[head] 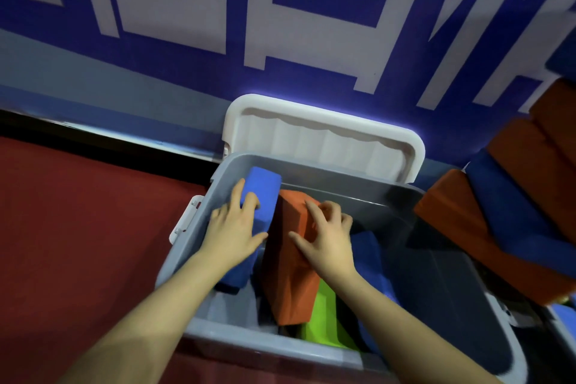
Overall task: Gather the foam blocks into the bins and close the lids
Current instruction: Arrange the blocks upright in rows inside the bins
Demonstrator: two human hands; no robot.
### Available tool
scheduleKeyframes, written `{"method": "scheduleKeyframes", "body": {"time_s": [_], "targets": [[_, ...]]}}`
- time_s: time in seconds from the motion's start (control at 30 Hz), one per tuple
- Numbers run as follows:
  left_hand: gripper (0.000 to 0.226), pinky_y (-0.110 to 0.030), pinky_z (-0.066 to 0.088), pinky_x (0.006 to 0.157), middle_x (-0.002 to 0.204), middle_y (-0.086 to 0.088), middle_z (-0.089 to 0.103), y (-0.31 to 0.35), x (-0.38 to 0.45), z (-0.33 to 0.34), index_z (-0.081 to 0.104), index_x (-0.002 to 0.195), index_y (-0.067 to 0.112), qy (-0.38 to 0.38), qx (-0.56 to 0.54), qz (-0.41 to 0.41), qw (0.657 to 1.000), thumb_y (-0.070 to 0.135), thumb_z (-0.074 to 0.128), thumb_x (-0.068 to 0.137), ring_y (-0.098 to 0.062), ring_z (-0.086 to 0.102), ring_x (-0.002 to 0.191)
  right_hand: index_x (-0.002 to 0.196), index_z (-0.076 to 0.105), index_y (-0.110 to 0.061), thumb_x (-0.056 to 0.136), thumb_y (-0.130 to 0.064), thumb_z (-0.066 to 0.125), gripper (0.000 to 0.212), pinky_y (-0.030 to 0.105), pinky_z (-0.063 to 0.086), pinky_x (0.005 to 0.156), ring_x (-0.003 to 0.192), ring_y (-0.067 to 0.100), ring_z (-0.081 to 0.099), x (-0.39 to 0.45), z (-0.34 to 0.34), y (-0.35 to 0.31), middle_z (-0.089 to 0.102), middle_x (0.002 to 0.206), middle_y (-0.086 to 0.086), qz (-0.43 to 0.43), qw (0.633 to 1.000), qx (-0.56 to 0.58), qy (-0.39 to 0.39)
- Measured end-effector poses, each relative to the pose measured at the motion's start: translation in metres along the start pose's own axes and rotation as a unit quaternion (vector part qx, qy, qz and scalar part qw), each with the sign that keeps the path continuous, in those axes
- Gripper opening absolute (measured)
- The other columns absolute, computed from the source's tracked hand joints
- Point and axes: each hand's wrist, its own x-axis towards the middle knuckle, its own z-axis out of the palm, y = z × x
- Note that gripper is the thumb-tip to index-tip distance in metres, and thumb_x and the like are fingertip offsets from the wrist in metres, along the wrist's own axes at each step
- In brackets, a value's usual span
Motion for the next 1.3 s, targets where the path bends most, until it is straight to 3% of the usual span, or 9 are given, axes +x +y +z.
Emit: {"method": "scheduleKeyframes", "body": {"time_s": [0.23, 0.37, 0.5, 0.6, 0.8, 0.97, 1.07, 1.17, 1.3], "targets": [[0.081, -0.042, 0.035, 0.100, 0.153, -0.015, 0.009, -0.010, 0.006, 0.019, 0.003, 0.152, 0.026, -0.110, 0.096, -0.011, 0.989, 0.053, 0.050, 0.091, -0.037, 0.044, 0.122, 0.136, 0.042, -0.030, 0.076, -0.052, 0.073, 0.071, 0.044, 0.039, 0.103, 0.134, 0.031, 0.027, -0.005, 0.007, -0.003, 0.019, 0.150, 0.002, -0.044, 0.994, 0.016, -0.099], [0.076, -0.044, 0.031, 0.105, 0.158, -0.012, -0.004, -0.014, 0.017, 0.018, 0.003, 0.153, 0.026, -0.135, 0.105, -0.004, 0.985, 0.056, 0.042, 0.094, -0.038, 0.033, 0.131, 0.147, 0.023, -0.039, 0.074, -0.058, 0.071, 0.090, 0.040, 0.039, 0.102, 0.138, 0.026, 0.031, -0.006, 0.003, 0.000, 0.011, 0.159, -0.011, -0.085, 0.984, -0.032, -0.152], [0.081, -0.044, 0.030, 0.105, 0.159, -0.012, -0.015, -0.013, 0.028, 0.015, -0.002, 0.153, 0.029, -0.171, 0.137, 0.023, 0.975, 0.057, 0.044, 0.093, -0.041, 0.034, 0.129, 0.151, 0.014, -0.041, 0.076, -0.050, 0.073, 0.095, 0.037, 0.028, 0.110, 0.140, 0.029, 0.025, -0.001, 0.000, 0.002, 0.008, 0.161, -0.005, -0.108, 0.973, -0.058, -0.197], [0.086, -0.042, 0.028, 0.105, 0.159, -0.014, -0.013, -0.015, 0.034, 0.009, -0.001, 0.153, 0.026, -0.184, 0.172, 0.055, 0.966, 0.060, 0.046, 0.091, -0.039, 0.035, 0.128, 0.150, 0.026, -0.031, 0.076, -0.041, 0.078, 0.090, 0.033, 0.024, 0.111, 0.138, 0.032, 0.029, -0.003, 0.004, -0.001, 0.019, 0.159, 0.001, -0.090, 0.984, 0.013, -0.156], [0.101, -0.043, 0.027, 0.107, 0.159, -0.017, -0.008, -0.028, 0.057, 0.002, 0.004, 0.152, 0.017, -0.176, 0.237, 0.130, 0.946, 0.064, 0.058, 0.081, -0.041, 0.029, 0.134, 0.143, 0.043, -0.026, 0.074, -0.028, 0.077, 0.078, 0.044, 0.020, 0.112, 0.133, 0.044, 0.032, 0.010, 0.035, -0.005, 0.033, 0.152, 0.006, -0.080, 0.994, 0.056, -0.058], [0.114, -0.046, 0.023, 0.111, 0.158, -0.017, -0.005, -0.034, 0.069, 0.016, 0.002, 0.151, 0.017, -0.179, 0.230, 0.157, 0.944, 0.072, 0.061, 0.071, -0.042, 0.025, 0.136, 0.136, 0.040, -0.035, 0.066, -0.038, 0.076, 0.079, 0.047, 0.049, 0.095, 0.119, 0.032, 0.043, 0.006, 0.051, 0.003, 0.043, 0.142, 0.001, -0.056, 0.998, 0.014, -0.019], [0.117, -0.048, 0.023, 0.110, 0.157, -0.016, -0.002, -0.033, 0.071, 0.023, 0.001, 0.151, 0.018, -0.155, 0.211, 0.151, 0.953, 0.075, 0.061, 0.068, -0.042, 0.026, 0.135, 0.147, 0.032, -0.035, 0.069, -0.043, 0.078, 0.091, 0.048, 0.040, 0.103, 0.121, 0.037, 0.040, 0.015, 0.044, 0.004, 0.036, 0.143, 0.002, -0.046, 0.997, -0.015, -0.066], [0.119, -0.052, 0.021, 0.112, 0.158, -0.016, -0.009, -0.034, 0.069, 0.025, -0.011, 0.151, 0.025, -0.150, 0.206, 0.150, 0.955, 0.073, 0.061, 0.070, -0.046, 0.018, 0.138, 0.150, 0.005, -0.043, 0.072, -0.045, 0.077, 0.107, 0.055, 0.019, 0.115, 0.138, 0.034, 0.024, 0.023, 0.041, 0.002, 0.013, 0.156, 0.003, -0.046, 0.989, -0.063, -0.125], [0.123, -0.050, 0.030, 0.106, 0.158, -0.017, -0.015, -0.026, 0.062, 0.026, -0.016, 0.151, 0.026, -0.158, 0.213, 0.139, 0.954, 0.076, 0.061, 0.068, -0.046, 0.026, 0.134, 0.145, -0.016, -0.041, 0.078, -0.043, 0.073, 0.111, 0.061, 0.002, 0.113, 0.146, 0.029, 0.012, 0.022, 0.049, 0.002, -0.014, 0.161, 0.000, -0.036, 0.988, -0.057, -0.138]]}}
